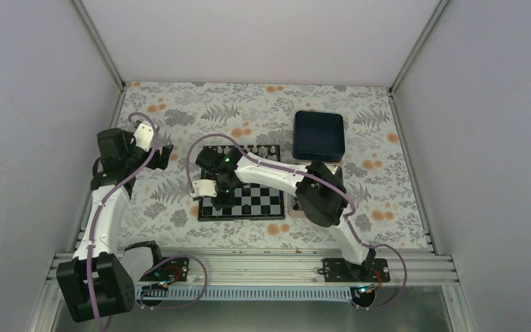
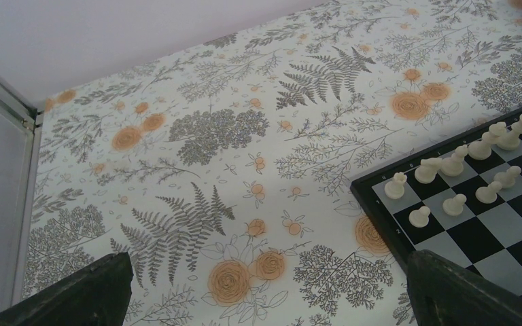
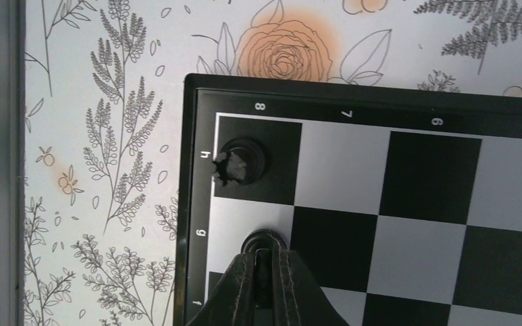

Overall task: Set up the chess pieces on the board
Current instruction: Move the chess piece to the chessboard.

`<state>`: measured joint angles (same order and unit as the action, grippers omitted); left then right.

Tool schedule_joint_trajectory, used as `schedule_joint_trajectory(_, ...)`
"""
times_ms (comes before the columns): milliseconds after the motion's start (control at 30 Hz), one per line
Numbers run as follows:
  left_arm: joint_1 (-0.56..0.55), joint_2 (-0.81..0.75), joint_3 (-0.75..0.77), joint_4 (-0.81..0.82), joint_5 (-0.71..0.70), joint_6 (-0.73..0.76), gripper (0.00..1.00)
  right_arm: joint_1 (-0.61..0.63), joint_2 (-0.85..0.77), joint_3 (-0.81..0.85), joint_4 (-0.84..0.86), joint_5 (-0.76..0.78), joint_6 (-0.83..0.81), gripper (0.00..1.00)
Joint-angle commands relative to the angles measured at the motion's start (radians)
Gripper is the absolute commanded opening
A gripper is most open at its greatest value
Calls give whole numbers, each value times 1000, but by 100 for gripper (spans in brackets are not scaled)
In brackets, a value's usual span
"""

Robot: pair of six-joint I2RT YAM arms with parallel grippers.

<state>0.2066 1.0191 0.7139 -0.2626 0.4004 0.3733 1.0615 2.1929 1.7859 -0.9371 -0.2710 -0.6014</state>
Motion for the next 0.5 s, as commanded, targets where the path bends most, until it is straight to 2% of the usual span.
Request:
schedule_joint_trajectory(0,4,-12,-8,28,0,-11,100,24,-21,-11,-17,-15,-11,4)
schedule_joint_trajectory(467,5,-8,-13,33,-1,-11,100,38,-7,-9,-23,4,-9,6)
